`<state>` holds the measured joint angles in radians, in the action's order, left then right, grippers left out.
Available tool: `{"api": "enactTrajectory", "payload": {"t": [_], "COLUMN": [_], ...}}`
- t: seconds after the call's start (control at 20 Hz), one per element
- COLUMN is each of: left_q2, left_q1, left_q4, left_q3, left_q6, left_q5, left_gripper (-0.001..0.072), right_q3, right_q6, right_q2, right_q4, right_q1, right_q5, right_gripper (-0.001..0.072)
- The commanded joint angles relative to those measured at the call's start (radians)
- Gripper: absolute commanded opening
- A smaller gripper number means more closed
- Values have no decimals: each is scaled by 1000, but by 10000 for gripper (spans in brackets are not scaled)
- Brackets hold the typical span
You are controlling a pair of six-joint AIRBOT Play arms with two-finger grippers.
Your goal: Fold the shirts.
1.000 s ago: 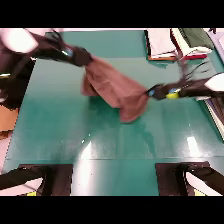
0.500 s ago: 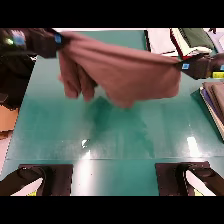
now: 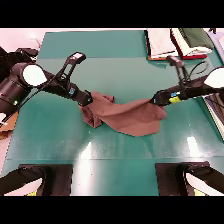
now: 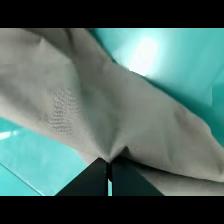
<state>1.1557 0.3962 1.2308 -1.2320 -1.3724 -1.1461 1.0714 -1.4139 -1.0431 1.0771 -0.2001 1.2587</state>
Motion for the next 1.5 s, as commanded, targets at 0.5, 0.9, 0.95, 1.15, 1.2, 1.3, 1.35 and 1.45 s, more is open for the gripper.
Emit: {"api": "enactTrajectory", "payload": {"t": [0.5,0.9,0.95,1.15,1.2,1.3,1.35,1.45], "left_q2": [139,296,303,297,290,234,187,58], "left_q1": [-368,-336,-314,-275,-281,-310,-327,-371], "left_q4": [-134,-469,-468,-472,-471,-465,-462,-432], "left_q3": [204,257,257,227,202,121,71,-52], "left_q6": [-119,-13,-13,-6,-6,-6,-5,-5], "left_q5": [148,225,240,288,267,236,235,225], "left_gripper": [587,586,587,62,26,25,25,26], "right_q3": [-31,-31,-31,-29,-29,-1,37,142], "right_q6": [-19,-29,-31,-37,-36,-36,-34,-32], "right_q2": [-29,-29,-29,-27,-16,24,45,107], "right_q4": [14,14,14,16,18,19,19,19], "right_q1": [-56,-56,-56,-56,-49,-16,10,61], "right_q5": [-54,-58,-60,-61,-71,-87,-79,-68], "right_gripper": [19,19,19,19,19,19,19,19]}}
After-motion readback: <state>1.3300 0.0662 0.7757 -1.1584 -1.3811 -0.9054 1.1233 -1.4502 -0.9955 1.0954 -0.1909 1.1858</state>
